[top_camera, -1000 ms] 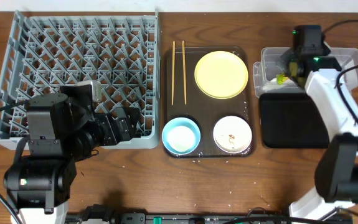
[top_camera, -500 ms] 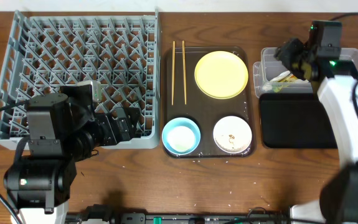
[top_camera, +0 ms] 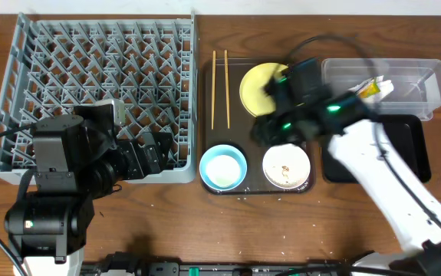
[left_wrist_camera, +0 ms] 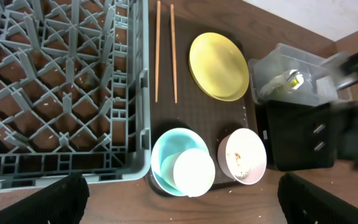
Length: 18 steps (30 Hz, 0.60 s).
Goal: Sort waste into correct bins and load items into the dishwasher
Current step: 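Grasp the white cup from the light-blue bowl with the right gripper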
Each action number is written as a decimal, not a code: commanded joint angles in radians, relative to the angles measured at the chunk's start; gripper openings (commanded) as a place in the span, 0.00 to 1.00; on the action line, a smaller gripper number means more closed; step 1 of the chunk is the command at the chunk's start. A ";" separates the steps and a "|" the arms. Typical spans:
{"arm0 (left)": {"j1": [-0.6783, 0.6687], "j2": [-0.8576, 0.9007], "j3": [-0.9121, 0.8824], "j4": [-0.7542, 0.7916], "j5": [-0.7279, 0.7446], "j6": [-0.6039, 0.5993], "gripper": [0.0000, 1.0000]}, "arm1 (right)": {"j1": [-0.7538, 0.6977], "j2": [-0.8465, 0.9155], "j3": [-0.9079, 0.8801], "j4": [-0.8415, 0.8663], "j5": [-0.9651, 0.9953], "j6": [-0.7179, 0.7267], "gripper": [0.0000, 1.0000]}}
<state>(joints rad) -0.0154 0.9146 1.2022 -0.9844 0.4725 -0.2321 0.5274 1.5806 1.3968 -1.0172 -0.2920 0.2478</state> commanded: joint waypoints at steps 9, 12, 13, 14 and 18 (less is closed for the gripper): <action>-0.004 0.000 0.021 0.002 -0.013 0.006 0.98 | 0.224 0.257 -0.006 0.039 0.139 -0.020 0.33; -0.004 -0.001 0.021 -0.014 -0.012 0.006 0.98 | 0.224 0.302 -0.006 0.063 0.157 0.003 0.28; -0.004 -0.001 0.021 -0.013 -0.012 0.006 0.98 | 0.224 0.308 -0.006 0.070 0.157 0.004 0.27; -0.004 -0.001 0.021 -0.014 -0.012 0.006 0.98 | 0.222 0.312 -0.006 0.076 0.158 0.006 0.24; -0.004 -0.001 0.021 -0.021 -0.012 0.006 0.98 | 0.215 0.298 -0.006 0.075 0.157 0.006 0.14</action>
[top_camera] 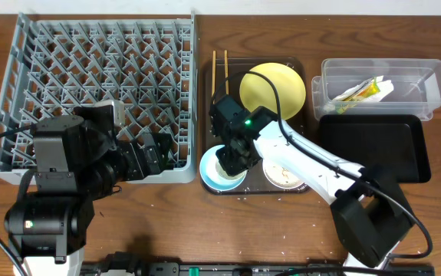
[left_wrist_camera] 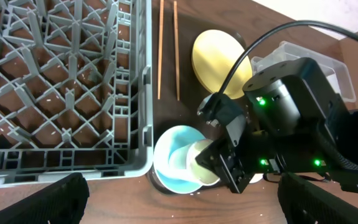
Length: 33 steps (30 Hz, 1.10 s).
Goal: Sort waste into correct bins and load items into the dishwasher
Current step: 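Grasp the white cup from the light-blue bowl with the right gripper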
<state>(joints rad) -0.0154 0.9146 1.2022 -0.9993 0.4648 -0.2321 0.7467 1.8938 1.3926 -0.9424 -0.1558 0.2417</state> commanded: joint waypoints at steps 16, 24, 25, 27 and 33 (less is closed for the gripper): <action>-0.004 -0.001 0.021 -0.006 -0.004 0.006 0.98 | -0.042 -0.212 -0.006 -0.063 0.160 -0.040 0.45; -0.004 -0.001 0.021 -0.007 -0.005 0.006 0.98 | -0.039 -0.100 -0.083 0.008 0.129 -0.007 0.35; -0.004 -0.001 0.021 -0.007 -0.005 0.006 0.98 | -0.039 -0.079 -0.089 0.017 0.128 0.003 0.32; -0.004 -0.001 0.021 -0.006 -0.005 0.010 0.98 | -0.039 -0.049 -0.091 0.032 0.103 0.016 0.27; -0.004 -0.001 0.021 -0.006 -0.005 0.010 0.98 | -0.045 -0.064 -0.084 0.055 0.032 0.013 0.01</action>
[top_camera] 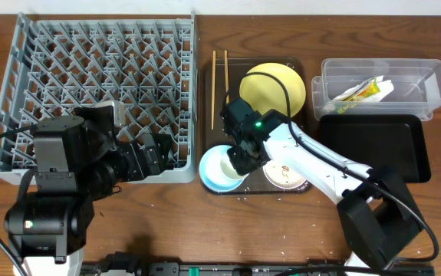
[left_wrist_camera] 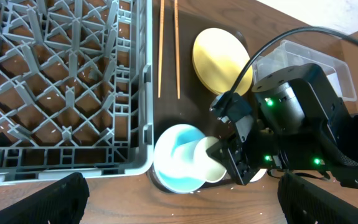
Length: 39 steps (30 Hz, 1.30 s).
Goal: Sort waste into correct bins and load items into the dishwasher
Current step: 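Grasp the white cup from the light-blue bowl with the right gripper, then hand the white cup from the right gripper to the left gripper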
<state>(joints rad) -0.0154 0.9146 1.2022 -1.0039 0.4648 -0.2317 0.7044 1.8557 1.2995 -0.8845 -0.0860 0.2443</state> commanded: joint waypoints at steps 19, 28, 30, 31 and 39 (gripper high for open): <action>-0.004 0.006 0.021 0.214 0.395 -0.123 0.98 | -0.394 -0.455 0.011 0.116 -0.792 -0.239 0.01; -0.004 0.074 0.021 0.416 0.745 -0.269 0.98 | -0.421 -0.457 0.011 0.415 -1.366 -0.189 0.01; -0.004 0.089 0.021 0.415 0.794 -0.271 1.00 | -0.405 -0.457 0.011 0.462 -1.366 -0.164 0.01; -0.004 0.097 0.021 0.416 0.827 -0.271 1.00 | -0.396 -0.457 0.011 0.483 -1.365 -0.154 0.01; -0.004 0.120 0.021 0.417 0.991 -0.252 0.89 | -0.312 -0.457 0.011 0.632 -1.205 -0.033 0.01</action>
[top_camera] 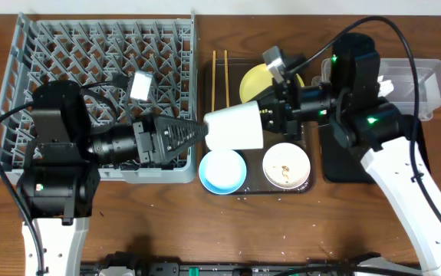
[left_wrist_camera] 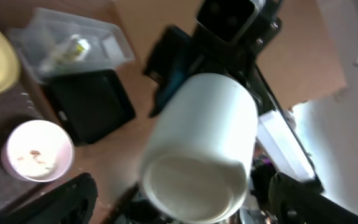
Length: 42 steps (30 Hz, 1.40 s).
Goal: Sort waste into correct bins and load items into the dishwasher
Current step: 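Hand the white cup from the right gripper to the left gripper, then place the white cup into the dish rack with the left gripper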
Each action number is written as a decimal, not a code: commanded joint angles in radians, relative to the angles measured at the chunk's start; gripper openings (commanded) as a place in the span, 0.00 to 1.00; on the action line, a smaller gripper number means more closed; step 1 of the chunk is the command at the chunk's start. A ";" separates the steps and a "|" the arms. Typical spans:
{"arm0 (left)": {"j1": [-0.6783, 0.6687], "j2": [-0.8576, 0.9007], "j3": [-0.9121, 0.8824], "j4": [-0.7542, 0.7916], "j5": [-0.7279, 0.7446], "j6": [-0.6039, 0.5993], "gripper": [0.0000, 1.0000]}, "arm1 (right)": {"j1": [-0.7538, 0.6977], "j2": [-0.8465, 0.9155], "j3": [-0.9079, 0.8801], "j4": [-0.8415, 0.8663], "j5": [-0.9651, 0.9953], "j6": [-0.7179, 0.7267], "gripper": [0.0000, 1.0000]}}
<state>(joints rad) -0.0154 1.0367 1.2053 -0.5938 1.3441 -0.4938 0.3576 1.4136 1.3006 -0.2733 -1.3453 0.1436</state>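
A white cup (top_camera: 235,126) hangs on its side above the dark serving tray (top_camera: 306,184), with my right gripper (top_camera: 270,115) shut on its rim end. My left gripper (top_camera: 199,131) points right at the cup's base and is open. In the left wrist view the cup (left_wrist_camera: 200,146) fills the middle and its base lies between my left gripper's (left_wrist_camera: 182,199) spread fingers (left_wrist_camera: 73,199); I cannot tell whether they touch it. A light blue bowl (top_camera: 222,170), a pink bowl (top_camera: 287,165), a yellow plate (top_camera: 255,83) and chopsticks (top_camera: 219,77) lie on the tray.
The grey dish rack (top_camera: 97,69) fills the left side. At the back right stands a clear bin (top_camera: 416,80) holding a wrapper, with a black bin (top_camera: 339,165) in front of it, partly under the right arm. Crumbs show in the pink bowl (left_wrist_camera: 37,155).
The right gripper has gone from low at the blue bowl to well above the tray, with the cup now on its side. The left gripper has swung right to face the cup's base.
The white cup first stood in the blue bowl with the right arm over the yellow plate. Then the right gripper was down at the cup, then holding it tilted at the bowl. Now the cup is raised, between both grippers.
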 commanded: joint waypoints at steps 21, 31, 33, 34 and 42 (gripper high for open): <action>-0.004 -0.002 0.018 0.005 0.196 0.011 0.73 | 0.179 -0.014 0.010 0.098 0.336 0.115 0.01; -0.004 -0.002 0.018 0.005 0.093 0.030 0.47 | 0.183 -0.015 0.010 0.097 0.347 0.114 0.61; -0.004 -0.002 0.018 0.005 0.043 0.043 0.47 | 0.168 -0.015 0.010 0.097 0.347 0.115 0.83; -0.003 -0.002 0.018 0.003 0.018 0.058 0.47 | 0.153 -0.015 0.010 0.094 0.348 0.124 0.99; -0.003 -0.007 0.018 -0.323 -0.557 0.192 0.47 | -0.061 -0.030 0.010 -0.084 0.483 0.215 0.99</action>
<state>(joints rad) -0.0170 1.0351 1.2095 -0.8307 1.1519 -0.3878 0.3637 1.3964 1.3022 -0.3031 -0.9340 0.3092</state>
